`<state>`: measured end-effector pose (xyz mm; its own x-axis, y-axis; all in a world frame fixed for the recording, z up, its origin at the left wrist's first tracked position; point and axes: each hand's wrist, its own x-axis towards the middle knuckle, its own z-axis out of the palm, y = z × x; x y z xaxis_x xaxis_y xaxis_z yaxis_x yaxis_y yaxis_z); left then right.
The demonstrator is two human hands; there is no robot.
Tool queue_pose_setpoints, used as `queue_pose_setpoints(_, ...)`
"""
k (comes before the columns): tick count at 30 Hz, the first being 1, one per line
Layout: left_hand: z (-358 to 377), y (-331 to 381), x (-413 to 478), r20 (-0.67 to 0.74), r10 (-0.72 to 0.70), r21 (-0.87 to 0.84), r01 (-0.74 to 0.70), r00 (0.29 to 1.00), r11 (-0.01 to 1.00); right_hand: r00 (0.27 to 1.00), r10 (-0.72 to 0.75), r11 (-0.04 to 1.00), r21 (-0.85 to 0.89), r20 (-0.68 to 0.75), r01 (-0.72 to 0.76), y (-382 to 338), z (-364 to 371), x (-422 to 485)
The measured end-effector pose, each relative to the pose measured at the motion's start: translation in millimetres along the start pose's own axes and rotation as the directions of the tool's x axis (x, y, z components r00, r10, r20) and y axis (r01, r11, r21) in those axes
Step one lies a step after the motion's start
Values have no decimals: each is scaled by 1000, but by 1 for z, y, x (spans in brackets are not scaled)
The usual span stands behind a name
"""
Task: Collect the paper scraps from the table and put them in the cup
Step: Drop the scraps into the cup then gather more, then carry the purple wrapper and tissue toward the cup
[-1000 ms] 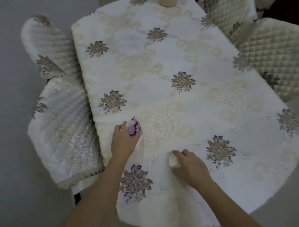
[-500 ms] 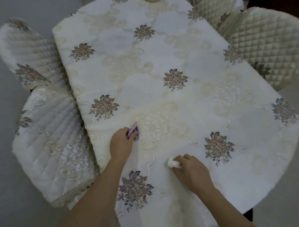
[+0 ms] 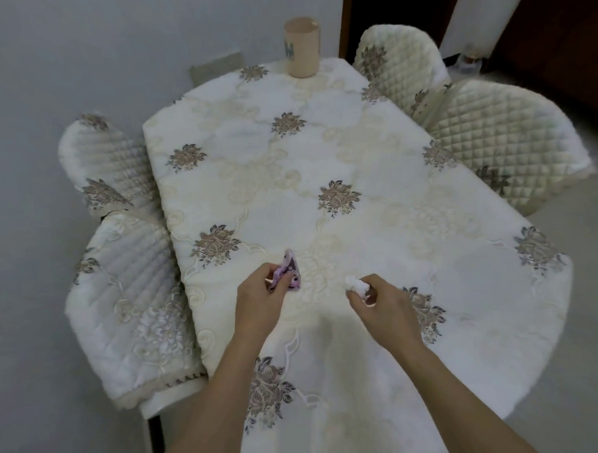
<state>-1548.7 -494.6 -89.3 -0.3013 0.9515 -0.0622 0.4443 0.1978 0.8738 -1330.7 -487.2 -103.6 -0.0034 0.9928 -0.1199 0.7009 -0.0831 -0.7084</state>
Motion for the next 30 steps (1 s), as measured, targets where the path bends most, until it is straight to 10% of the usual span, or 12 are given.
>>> queue_pose_setpoints(17, 55, 106, -50, 47, 272, 23, -273, 961, 962, 956, 7, 992, 121, -295, 30, 6, -118, -27)
queue_pose_setpoints(30, 141, 141, -93, 398, 484, -121, -478, 779, 870, 706, 365, 926, 158, -607, -343, 72, -193, -157)
